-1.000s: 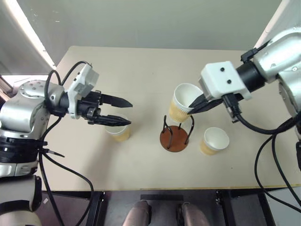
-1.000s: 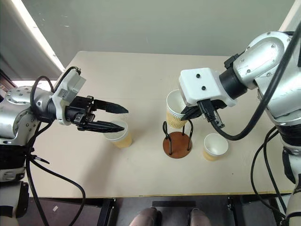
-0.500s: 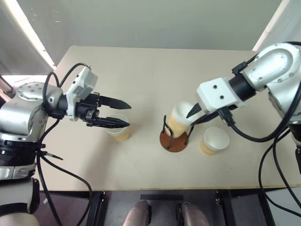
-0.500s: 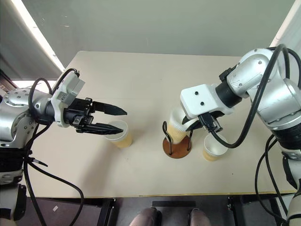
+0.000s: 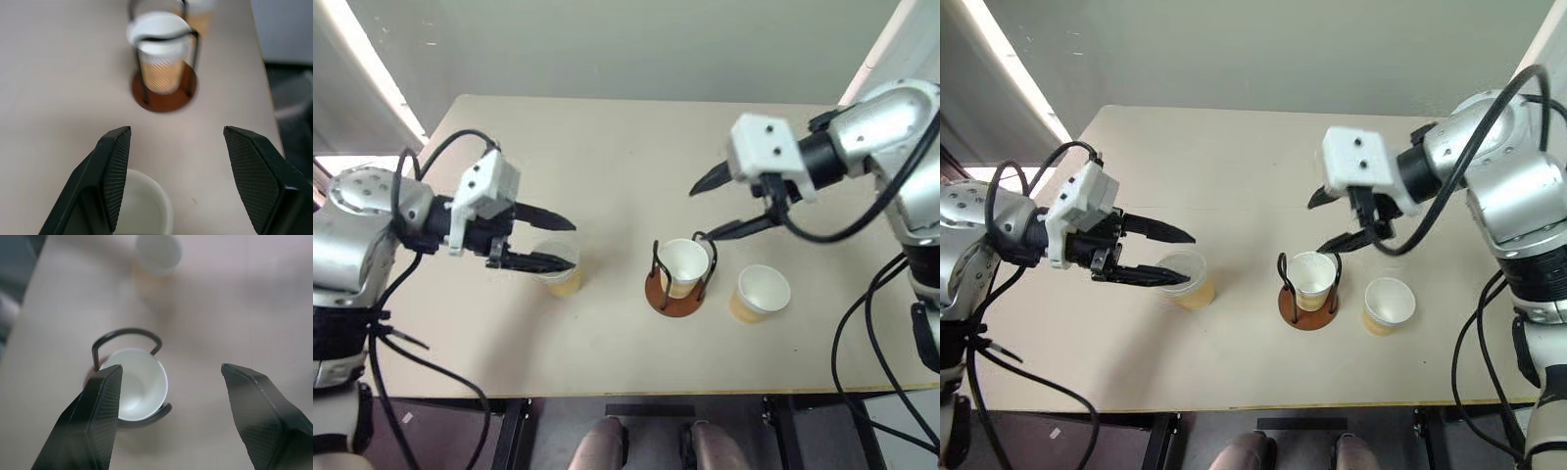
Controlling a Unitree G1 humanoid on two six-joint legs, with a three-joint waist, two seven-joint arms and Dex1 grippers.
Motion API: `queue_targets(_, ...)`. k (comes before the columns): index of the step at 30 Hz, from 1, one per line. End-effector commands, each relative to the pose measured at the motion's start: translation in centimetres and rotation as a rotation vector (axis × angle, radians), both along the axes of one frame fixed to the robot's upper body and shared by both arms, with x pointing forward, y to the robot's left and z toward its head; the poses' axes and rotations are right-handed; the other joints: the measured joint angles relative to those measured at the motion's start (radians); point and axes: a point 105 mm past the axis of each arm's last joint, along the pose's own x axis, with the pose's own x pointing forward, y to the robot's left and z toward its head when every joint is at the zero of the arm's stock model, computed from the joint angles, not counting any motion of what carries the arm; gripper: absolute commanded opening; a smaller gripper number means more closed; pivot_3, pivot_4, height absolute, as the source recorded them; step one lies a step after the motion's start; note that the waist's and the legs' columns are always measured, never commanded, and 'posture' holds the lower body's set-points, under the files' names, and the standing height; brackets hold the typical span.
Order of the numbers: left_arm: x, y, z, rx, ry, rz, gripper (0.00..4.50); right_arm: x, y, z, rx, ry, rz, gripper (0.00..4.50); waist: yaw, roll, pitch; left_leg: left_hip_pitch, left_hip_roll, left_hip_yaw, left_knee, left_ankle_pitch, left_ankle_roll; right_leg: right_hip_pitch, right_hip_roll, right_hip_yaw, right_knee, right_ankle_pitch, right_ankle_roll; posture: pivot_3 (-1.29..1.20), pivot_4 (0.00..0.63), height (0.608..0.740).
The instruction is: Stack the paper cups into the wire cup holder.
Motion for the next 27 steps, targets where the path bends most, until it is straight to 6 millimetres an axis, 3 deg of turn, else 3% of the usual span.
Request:
queue_targets(1, -0.2, 0.6, -0.6, 0.201, -0.11, 0.001, 3.24, -1.7, -0.9, 2.0, 0.108, 0.029, 0.036, 3.31, 0.0, 0.0, 0.0, 0.0, 0.0, 0.0, 0.0, 0.0, 0.0, 0.0, 0.0, 0.0, -0.001, 0.0, 0.0, 0.0, 0.15, 0.74)
queue_targets(5, 0.5, 1.6, -2.1, 0.336, -0.153, 0.014, 3.24, -2.3, -1.0, 1.6, 0.11, 0.077, 0.035, 3.31, 0.0, 0.0, 0.0, 0.002, 0.0, 0.0, 0.0, 0.0, -0.001, 0.0, 0.0, 0.0, 0.001, -0.001, -0.001, 0.0, 0.15, 0.74)
queue_targets(15, 2.7, 2.6, -3.3, 0.441, -0.196, 0.045, 3.24, -2.8, -0.6, 1.6, 0.147, 0.118, 0.021, 3.31, -0.001, 0.0, 0.0, 0.003, 0.0, 0.0, -0.002, 0.001, -0.002, 0.0, 0.0, 0.0, 0.003, -0.001, -0.002, 0.0, 0.15, 0.74)
queue_targets(25, 2.0, 1.7, -5.0, 0.447, -0.122, -0.037, 3.24, -3.1, -0.8, 1.7, 0.148, 0.114, 0.001, 3.31, -0.001, 0.0, 0.0, 0.002, 0.0, 0.0, -0.006, 0.001, -0.002, 0.0, 0.0, 0.0, 0.003, -0.001, -0.002, 0.0, 0.15, 0.74)
queue_targets(27, 2.2, 1.7, -5.4, 0.463, -0.116, -0.048, 2.87, -3.0, -0.9, 1.7, 0.153, 0.116, -0.001, 3.33, -0.001, 0.0, 0.0, 0.003, 0.0, 0.0, -0.006, 0.001, -0.002, 0.0, 0.0, 0.0, 0.003, -0.001, -0.002, 0.0, 0.15, 0.74)
